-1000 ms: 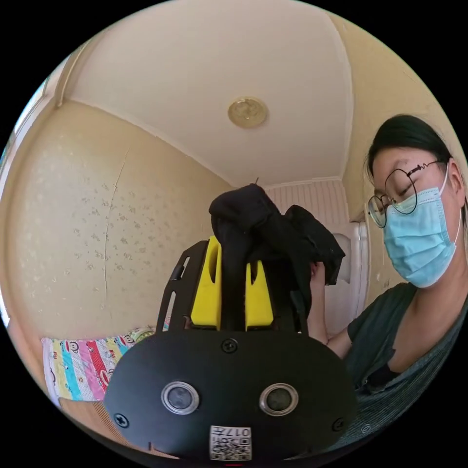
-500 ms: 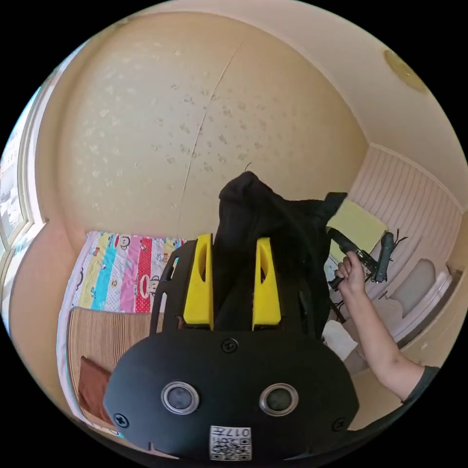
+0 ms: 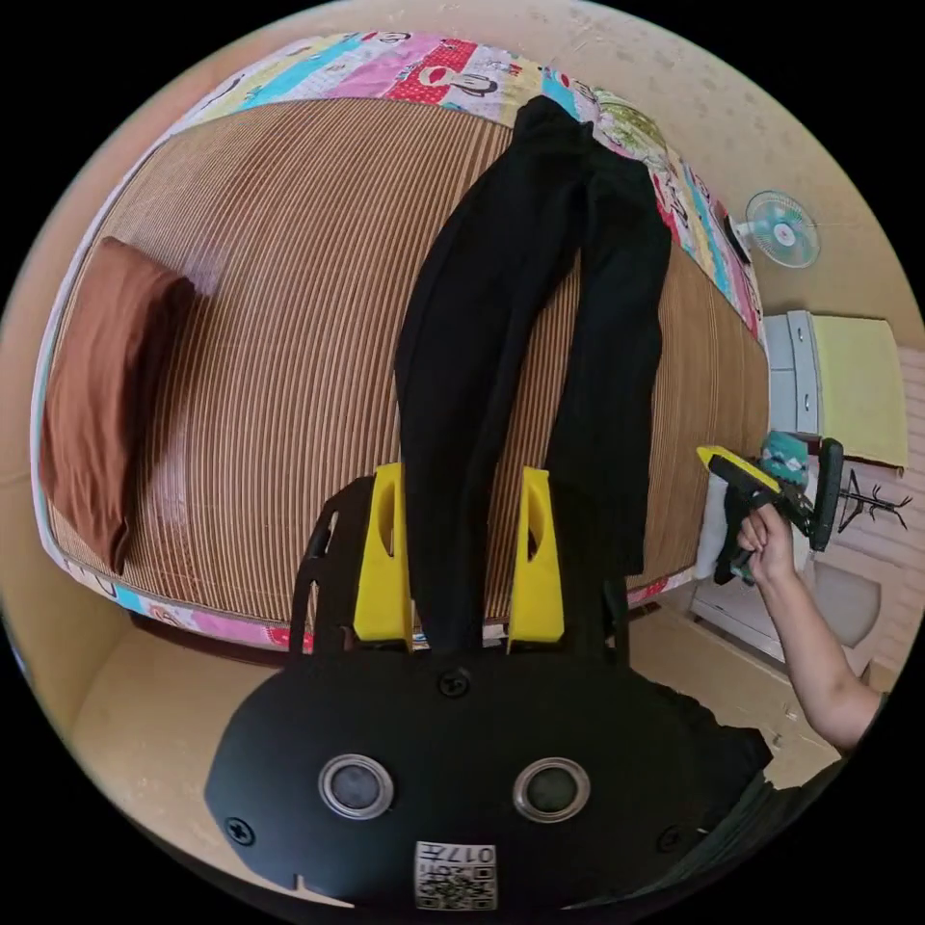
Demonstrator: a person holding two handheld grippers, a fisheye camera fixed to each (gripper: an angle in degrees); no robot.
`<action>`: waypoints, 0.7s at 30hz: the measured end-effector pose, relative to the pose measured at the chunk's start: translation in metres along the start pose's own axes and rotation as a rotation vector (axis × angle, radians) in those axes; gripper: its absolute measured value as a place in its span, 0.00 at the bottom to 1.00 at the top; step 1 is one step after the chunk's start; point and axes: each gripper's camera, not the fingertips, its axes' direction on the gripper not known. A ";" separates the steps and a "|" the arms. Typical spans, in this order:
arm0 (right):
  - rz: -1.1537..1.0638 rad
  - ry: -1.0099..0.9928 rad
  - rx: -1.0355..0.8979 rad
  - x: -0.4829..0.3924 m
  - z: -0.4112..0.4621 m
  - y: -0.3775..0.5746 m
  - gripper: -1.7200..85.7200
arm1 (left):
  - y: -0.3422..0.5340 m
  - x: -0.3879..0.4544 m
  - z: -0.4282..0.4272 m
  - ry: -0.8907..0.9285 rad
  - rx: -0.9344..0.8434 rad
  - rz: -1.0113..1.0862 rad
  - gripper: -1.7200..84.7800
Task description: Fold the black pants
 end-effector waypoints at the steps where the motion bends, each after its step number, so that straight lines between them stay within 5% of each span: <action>1: 0.002 0.000 -0.028 0.000 0.008 0.003 0.10 | 0.003 -0.002 0.014 -0.007 -0.034 0.038 0.20; 5: -0.006 0.044 -0.315 0.003 0.063 0.022 0.10 | 0.010 -0.007 0.053 -0.078 -0.183 0.066 0.13; 7: -0.139 0.145 -0.259 -0.004 0.044 0.028 0.07 | 0.007 -0.013 0.054 -0.124 -0.224 0.090 0.07; 11: -0.317 0.283 -0.307 0.019 -0.012 0.041 0.05 | -0.016 -0.037 -0.011 0.169 -0.197 0.181 0.03; 17: -0.084 0.369 -0.338 0.156 -0.077 0.100 0.04 | 0.015 0.008 -0.162 0.228 0.088 0.397 0.02; 21: 0.149 0.360 -0.330 0.231 -0.129 0.112 0.04 | 0.032 0.060 -0.111 0.255 -0.079 0.546 0.04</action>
